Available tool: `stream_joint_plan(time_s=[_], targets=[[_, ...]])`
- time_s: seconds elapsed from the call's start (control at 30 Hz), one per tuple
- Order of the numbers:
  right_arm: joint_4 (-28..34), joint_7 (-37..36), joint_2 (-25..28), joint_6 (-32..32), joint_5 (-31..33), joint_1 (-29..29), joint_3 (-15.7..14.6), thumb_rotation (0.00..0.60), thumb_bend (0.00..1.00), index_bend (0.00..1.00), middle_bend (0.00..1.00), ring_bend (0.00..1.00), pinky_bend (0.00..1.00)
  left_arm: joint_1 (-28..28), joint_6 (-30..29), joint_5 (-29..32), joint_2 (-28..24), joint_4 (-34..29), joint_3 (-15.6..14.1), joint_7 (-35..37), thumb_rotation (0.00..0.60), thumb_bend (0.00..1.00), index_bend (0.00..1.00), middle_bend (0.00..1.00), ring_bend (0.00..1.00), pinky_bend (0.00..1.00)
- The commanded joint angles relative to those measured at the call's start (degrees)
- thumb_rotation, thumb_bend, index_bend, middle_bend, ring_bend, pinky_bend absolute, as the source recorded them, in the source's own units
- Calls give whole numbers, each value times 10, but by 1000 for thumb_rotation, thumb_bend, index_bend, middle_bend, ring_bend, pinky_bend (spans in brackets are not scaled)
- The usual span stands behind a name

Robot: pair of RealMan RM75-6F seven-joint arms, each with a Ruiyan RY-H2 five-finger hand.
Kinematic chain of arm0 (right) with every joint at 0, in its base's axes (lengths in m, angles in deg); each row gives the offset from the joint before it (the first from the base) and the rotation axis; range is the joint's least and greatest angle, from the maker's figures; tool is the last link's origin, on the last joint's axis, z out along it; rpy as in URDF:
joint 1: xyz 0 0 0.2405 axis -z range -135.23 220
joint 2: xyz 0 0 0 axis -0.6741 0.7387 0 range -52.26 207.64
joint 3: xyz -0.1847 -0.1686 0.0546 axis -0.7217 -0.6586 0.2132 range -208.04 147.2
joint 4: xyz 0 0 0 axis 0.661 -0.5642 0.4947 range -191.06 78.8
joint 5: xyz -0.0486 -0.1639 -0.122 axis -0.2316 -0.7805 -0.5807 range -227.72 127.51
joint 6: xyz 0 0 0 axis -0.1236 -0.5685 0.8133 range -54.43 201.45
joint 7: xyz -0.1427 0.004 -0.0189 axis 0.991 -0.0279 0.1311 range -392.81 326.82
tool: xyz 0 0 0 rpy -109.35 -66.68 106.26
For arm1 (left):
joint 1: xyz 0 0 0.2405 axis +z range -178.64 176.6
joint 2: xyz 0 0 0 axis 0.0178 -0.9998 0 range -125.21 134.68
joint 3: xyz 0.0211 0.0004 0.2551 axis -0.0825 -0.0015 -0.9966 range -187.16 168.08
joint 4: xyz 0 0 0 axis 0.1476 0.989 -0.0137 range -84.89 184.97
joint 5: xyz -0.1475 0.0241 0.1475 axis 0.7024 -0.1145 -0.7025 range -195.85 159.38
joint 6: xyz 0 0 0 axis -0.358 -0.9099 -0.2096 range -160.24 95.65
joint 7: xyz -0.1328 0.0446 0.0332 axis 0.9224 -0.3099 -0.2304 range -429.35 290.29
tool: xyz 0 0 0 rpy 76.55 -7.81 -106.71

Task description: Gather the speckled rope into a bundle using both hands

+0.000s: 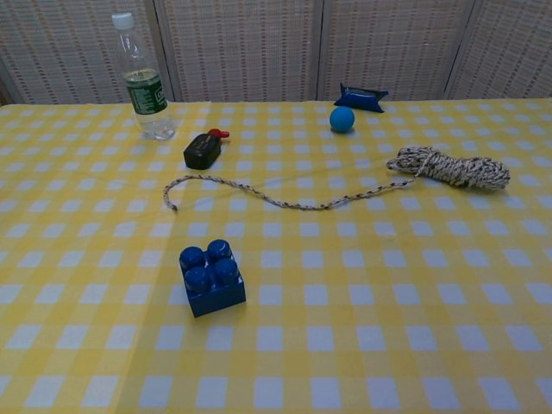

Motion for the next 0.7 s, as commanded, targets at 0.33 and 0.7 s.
stream_joint_plan(time_s=[0.33, 0.7], targets=[[10, 165, -52, 161, 183, -150, 70, 600, 178, 159, 284, 166, 285, 10, -7, -1, 1, 8, -6, 12, 600, 316, 175, 130, 130, 85], [-123, 242, -145, 242, 361, -261, 92, 600, 178, 159, 277, 166, 288, 13, -5, -2, 2, 14, -9, 21, 600, 316, 178, 129, 131, 85]])
